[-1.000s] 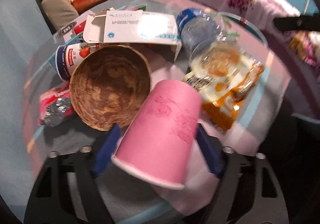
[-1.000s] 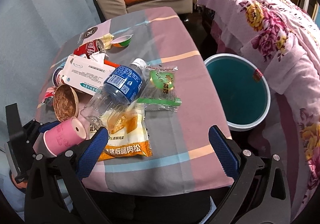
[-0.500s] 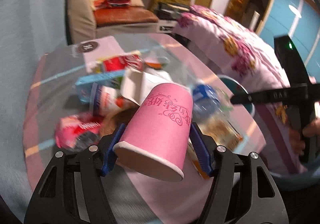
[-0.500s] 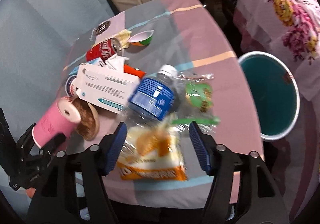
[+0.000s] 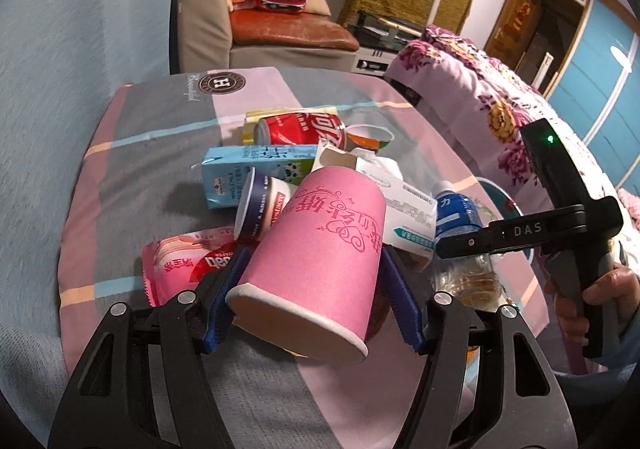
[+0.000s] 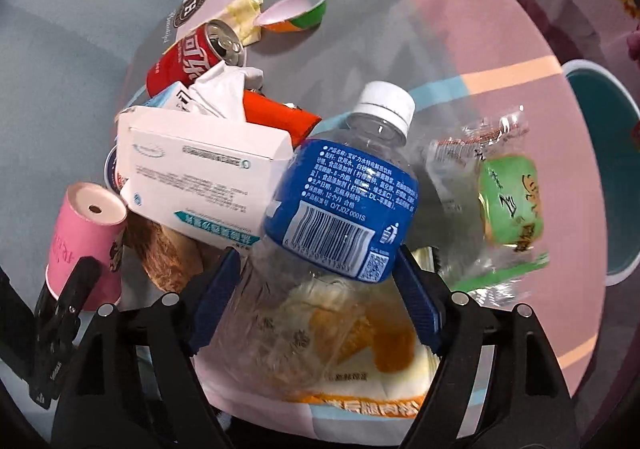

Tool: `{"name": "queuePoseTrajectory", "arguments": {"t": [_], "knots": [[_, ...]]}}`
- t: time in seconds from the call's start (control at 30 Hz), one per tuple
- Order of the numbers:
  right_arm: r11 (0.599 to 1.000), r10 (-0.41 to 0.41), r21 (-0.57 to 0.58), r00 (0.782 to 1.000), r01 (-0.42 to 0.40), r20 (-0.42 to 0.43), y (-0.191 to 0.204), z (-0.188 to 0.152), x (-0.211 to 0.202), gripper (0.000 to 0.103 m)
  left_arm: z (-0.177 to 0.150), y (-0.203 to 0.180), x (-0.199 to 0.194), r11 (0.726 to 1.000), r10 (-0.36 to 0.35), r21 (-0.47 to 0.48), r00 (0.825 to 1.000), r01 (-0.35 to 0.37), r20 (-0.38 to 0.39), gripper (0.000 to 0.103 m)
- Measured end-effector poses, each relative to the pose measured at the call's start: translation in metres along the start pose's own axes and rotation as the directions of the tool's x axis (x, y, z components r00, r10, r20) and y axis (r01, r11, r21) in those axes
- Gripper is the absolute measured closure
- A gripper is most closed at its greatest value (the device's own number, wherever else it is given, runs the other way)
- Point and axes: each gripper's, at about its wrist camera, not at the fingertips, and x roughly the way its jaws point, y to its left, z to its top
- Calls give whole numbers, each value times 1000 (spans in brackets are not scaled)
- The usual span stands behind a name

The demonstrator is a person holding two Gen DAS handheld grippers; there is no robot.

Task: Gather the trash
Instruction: 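Carry the pink cup and bottle over the teal bin and release both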

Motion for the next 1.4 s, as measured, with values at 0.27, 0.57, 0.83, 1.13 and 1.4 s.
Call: {"name": "queuePoseTrajectory", "arguments": {"t": [0.27, 0.57, 0.83, 1.13, 1.4], "knots": [[998, 32, -58, 997, -28, 69, 13, -4, -21, 33, 2, -2, -4, 1000, 19, -5, 1000, -19, 9, 36], [991, 102, -105, 984, -87, 147, 10, -11, -73, 38, 12, -13, -12, 1000, 24, -5, 999, -24, 27, 36], [989, 144, -76, 956, -129, 255, -21, -16, -122, 38, 23, -48, -10, 999, -6, 39, 1000, 5, 19, 36], [987, 80, 98, 910, -130, 406, -127, -26, -179, 38, 50, -158, 41, 967, -117, 219, 991, 129, -69, 36], [954, 30, 252, 889, -162, 458, -229, -38, -193, 38, 64, -270, 120, 907, -131, 371, 970, 201, -205, 36]]}}
